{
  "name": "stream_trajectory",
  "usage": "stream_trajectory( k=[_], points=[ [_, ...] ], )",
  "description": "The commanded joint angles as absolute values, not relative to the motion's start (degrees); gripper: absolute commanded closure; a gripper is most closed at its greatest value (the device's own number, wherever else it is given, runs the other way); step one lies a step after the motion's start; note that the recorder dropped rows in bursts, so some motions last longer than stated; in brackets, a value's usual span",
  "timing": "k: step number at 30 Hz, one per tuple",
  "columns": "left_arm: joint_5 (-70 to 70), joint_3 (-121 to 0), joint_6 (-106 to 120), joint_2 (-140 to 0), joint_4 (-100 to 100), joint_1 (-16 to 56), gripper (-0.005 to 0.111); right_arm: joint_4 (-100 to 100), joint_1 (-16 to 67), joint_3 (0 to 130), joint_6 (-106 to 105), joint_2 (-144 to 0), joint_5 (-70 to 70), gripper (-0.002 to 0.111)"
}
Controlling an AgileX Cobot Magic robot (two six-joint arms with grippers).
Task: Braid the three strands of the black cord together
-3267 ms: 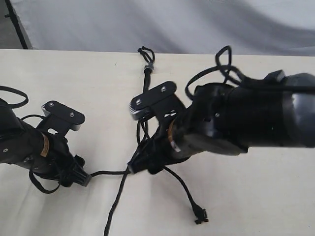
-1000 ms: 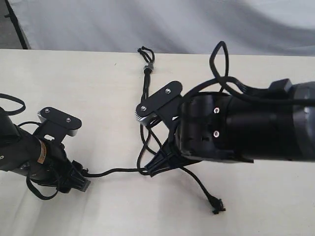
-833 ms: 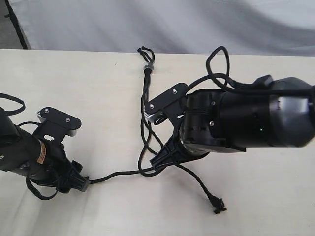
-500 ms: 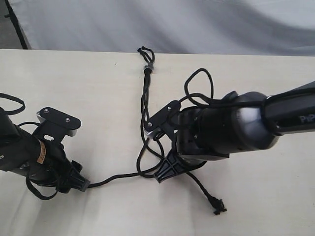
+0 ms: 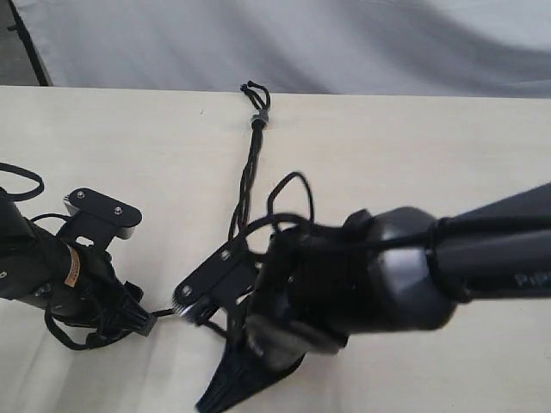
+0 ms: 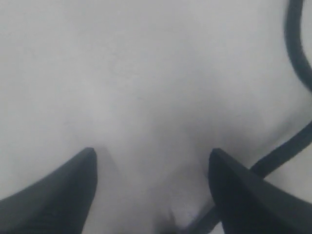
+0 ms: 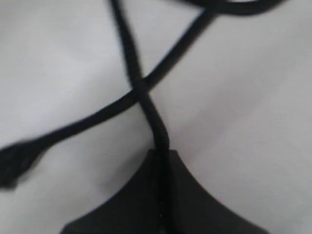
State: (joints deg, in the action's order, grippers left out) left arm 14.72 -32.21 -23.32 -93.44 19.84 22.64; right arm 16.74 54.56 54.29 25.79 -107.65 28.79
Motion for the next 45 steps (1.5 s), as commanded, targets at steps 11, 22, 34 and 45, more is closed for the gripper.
stream_trajectory(
  k=[11, 22, 34, 45],
  points=[
    [16.5, -31.8, -23.4, -93.3, 19.3, 22.4, 0.045, 16.6, 49.5, 53.3, 21.7, -100.9, 28.1, 0.109],
    [16.5, -31.8, -23.6, -93.3, 19.3, 22.4, 0.045, 17.1, 47.4, 53.3, 21.7, -104.1, 30.3, 0.109],
    [15.6, -31.8, -23.4, -93.3, 19.3, 22.4, 0.045, 25.6, 47.4, 53.5, 37.4, -103.9, 32.0, 0.055],
    [2.9, -24.4, -19.5, -73.5, 19.3, 22.4, 0.105, 26.3, 47.4, 54.0, 34.9, -68.0, 46.4, 0.109]
  ],
)
